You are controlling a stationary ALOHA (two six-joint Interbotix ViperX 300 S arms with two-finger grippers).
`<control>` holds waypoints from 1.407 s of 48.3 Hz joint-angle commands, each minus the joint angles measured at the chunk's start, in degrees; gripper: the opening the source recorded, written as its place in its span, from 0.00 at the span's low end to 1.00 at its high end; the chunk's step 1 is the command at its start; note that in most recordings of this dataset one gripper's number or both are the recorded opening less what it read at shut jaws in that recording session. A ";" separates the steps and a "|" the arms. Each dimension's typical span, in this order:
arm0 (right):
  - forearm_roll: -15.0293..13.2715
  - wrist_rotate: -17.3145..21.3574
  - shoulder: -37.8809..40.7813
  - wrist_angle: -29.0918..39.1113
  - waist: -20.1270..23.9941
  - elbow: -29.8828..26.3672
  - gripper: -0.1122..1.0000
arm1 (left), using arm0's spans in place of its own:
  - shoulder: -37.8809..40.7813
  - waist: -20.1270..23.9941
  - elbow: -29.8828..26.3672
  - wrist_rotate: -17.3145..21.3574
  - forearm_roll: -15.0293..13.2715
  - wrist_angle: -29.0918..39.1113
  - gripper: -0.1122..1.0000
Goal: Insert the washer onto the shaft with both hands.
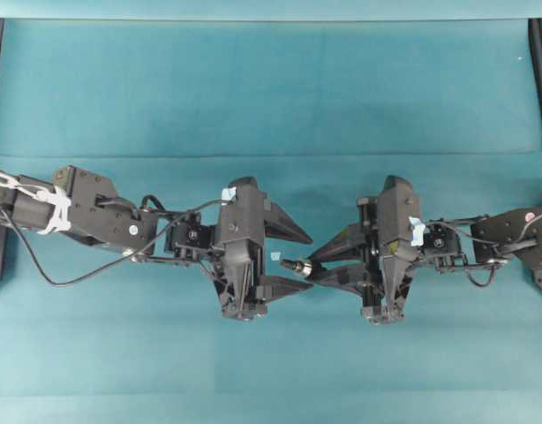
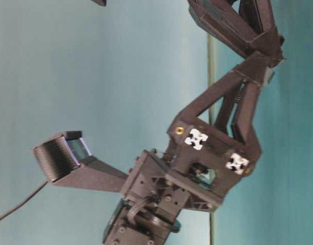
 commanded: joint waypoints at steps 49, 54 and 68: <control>-0.09 0.00 -0.53 -0.35 0.18 -0.53 0.10 | -24.08 0.00 11.87 0.53 0.18 15.38 0.88; -0.09 0.00 -0.53 -0.35 0.18 -0.53 0.10 | -24.87 0.00 12.48 0.53 0.18 15.38 0.88; -0.09 0.00 -0.53 -0.35 0.09 -0.62 0.10 | -25.05 0.00 12.74 0.53 0.18 15.38 0.88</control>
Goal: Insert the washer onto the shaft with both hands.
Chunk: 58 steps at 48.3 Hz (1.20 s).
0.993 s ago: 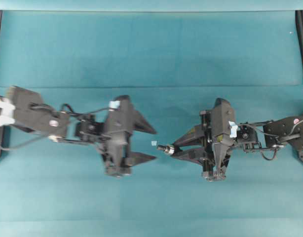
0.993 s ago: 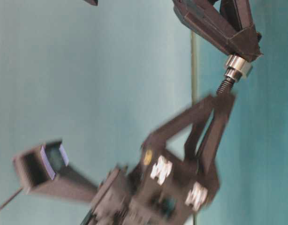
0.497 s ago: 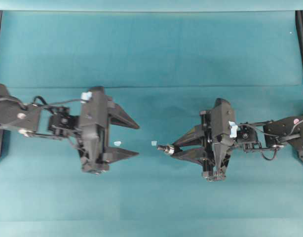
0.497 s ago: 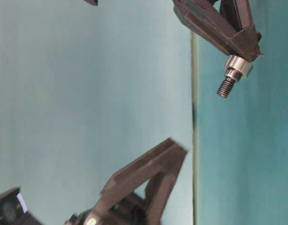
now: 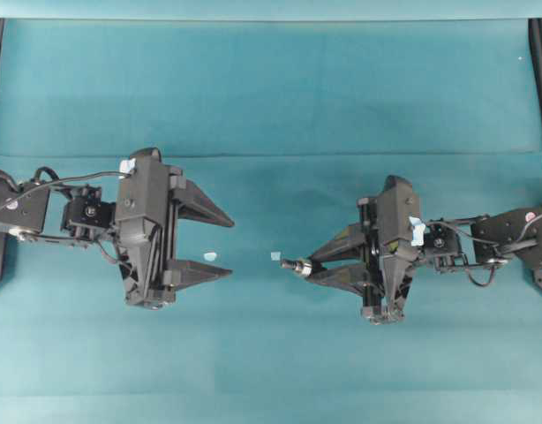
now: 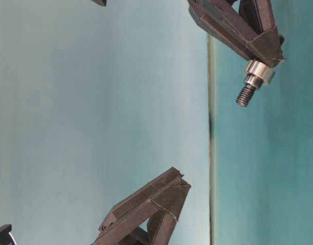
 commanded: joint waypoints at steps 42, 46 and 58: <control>-0.09 0.18 -0.44 -0.35 0.09 -0.70 0.10 | -0.62 -0.09 -0.26 0.00 0.18 -0.18 0.88; -0.09 0.18 -0.44 -0.09 0.09 -0.70 0.10 | -0.62 0.00 -0.26 0.00 0.18 -0.18 0.88; -0.09 0.18 -0.44 0.44 0.09 -0.70 0.10 | -0.53 0.00 -0.26 0.00 0.18 -0.18 0.88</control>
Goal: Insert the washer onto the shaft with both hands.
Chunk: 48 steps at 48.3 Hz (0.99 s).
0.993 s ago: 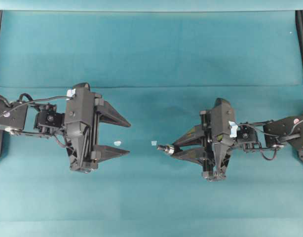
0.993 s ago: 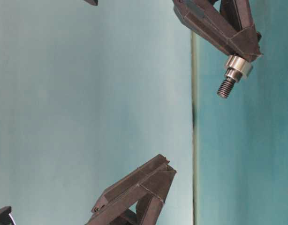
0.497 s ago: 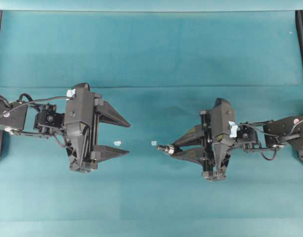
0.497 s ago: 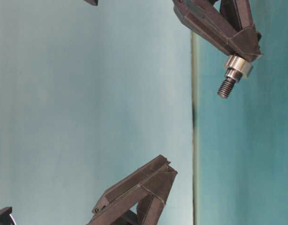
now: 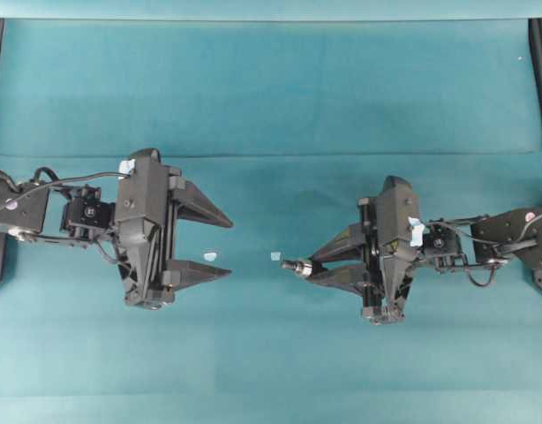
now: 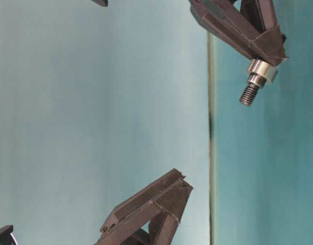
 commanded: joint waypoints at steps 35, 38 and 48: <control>-0.09 0.09 -0.44 -0.44 0.18 -0.79 0.10 | -0.44 -0.09 -0.35 0.09 0.18 -0.26 0.88; -0.09 0.09 -0.44 -0.53 0.18 -0.79 0.10 | -0.35 -0.09 -0.44 0.00 0.18 -0.18 0.88; -0.09 0.09 -0.44 -0.62 0.09 -0.79 0.10 | -0.35 0.00 -0.44 0.00 0.18 1.58 0.88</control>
